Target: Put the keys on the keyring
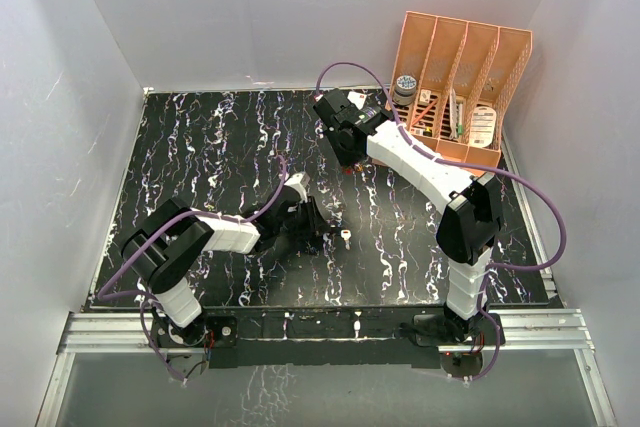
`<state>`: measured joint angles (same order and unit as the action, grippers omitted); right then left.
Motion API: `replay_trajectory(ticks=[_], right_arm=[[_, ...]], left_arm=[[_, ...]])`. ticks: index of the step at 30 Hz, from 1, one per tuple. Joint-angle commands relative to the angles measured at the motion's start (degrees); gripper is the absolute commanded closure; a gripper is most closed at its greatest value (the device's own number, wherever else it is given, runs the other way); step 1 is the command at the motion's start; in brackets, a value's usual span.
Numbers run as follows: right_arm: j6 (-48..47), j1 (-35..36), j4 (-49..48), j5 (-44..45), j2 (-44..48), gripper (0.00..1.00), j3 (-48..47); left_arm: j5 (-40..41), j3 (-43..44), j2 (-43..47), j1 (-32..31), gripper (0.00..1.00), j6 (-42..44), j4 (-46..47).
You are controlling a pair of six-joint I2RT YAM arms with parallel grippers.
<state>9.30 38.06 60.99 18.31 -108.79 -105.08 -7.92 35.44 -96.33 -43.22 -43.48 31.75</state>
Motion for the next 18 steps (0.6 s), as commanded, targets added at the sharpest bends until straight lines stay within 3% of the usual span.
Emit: replay_trajectory(ticks=[1, 18], right_arm=[[0.0, -0.3, -2.6, 1.2, 3.5, 1.00, 0.6], [-0.2, -0.4, -2.7, 1.4, 3.3, 1.00, 0.4]], left_arm=[[0.6, -0.9, 1.7, 0.4, 0.79, -0.2, 2.0], [-1.8, -1.0, -1.1, 1.0, 0.79, -0.8, 5.7]])
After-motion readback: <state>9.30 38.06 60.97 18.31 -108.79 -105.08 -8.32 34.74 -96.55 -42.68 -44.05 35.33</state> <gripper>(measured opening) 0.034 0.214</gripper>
